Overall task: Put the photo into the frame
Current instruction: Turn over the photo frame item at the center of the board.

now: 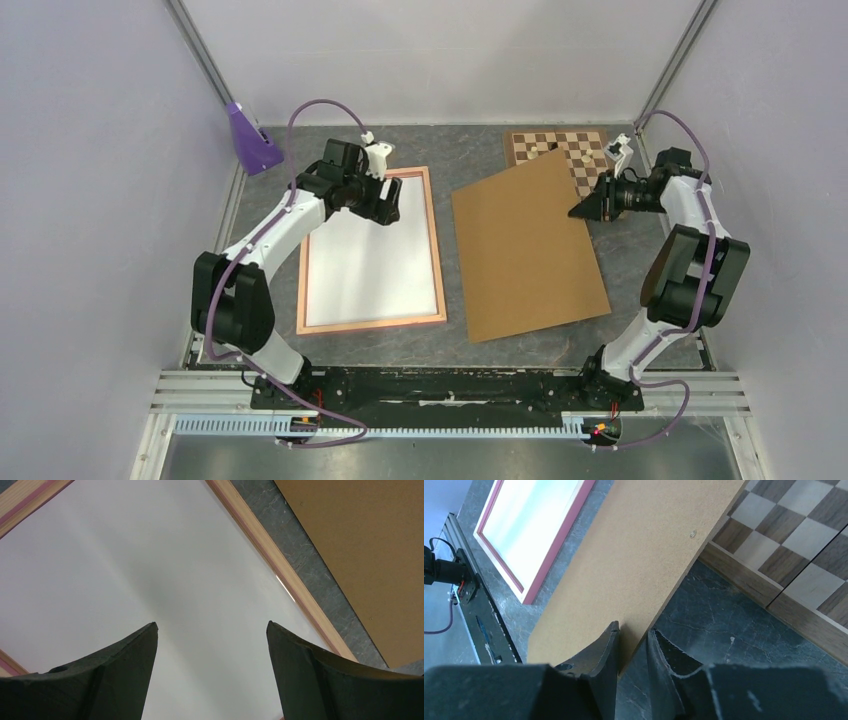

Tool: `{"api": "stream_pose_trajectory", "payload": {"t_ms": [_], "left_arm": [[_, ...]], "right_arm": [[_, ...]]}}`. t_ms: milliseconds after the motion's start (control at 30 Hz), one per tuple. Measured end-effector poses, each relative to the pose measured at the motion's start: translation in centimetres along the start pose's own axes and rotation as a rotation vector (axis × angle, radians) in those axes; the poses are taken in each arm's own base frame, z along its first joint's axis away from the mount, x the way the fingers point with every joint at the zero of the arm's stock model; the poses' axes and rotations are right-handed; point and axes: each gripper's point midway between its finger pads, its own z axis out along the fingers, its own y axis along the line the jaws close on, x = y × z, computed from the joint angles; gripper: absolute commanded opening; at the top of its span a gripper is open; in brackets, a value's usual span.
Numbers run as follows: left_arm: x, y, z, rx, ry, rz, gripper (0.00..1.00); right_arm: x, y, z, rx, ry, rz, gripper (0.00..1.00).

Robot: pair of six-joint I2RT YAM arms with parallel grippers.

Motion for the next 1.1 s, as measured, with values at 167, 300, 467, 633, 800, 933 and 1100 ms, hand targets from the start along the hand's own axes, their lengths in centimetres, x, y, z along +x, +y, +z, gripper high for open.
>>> {"api": "stream_pose_trajectory", "payload": {"t_ms": [167,300,467,633,800,933,1100], "left_arm": [[-0.7,-0.5,0.0,0.015,-0.013,0.009,0.86],[-1.5,-0.7,0.0,0.021,-0.027,0.018,0.86],[-3.0,-1.2,0.0,0.032,-0.047,0.025,0.86],[-5.7,-2.1,0.0,0.061,-0.091,0.011,0.86],[-8.6,-3.4,-0.1,0.100,-0.136,-0.040,0.86],[-11.3,-4.4,-0.6,0.128,-0.174,-0.138,0.86],[-15.7,-5.8,-2.3,0.182,-0.243,-0.318,0.86]], "right_arm": [[-1.8,2.1,-0.2,0.007,-0.016,-0.016,0.00],[-3.9,3.9,-0.1,0.035,-0.037,-0.047,0.00],[-6.5,6.3,-0.1,0.086,-0.071,-0.102,0.00],[-7.7,7.9,0.5,0.126,-0.065,-0.124,0.00],[-9.1,9.1,1.6,0.178,-0.042,-0.151,0.00],[-11.4,10.5,1.9,0.218,-0.053,-0.206,0.00],[-15.0,13.5,2.5,0.260,-0.093,-0.312,0.00]]}}
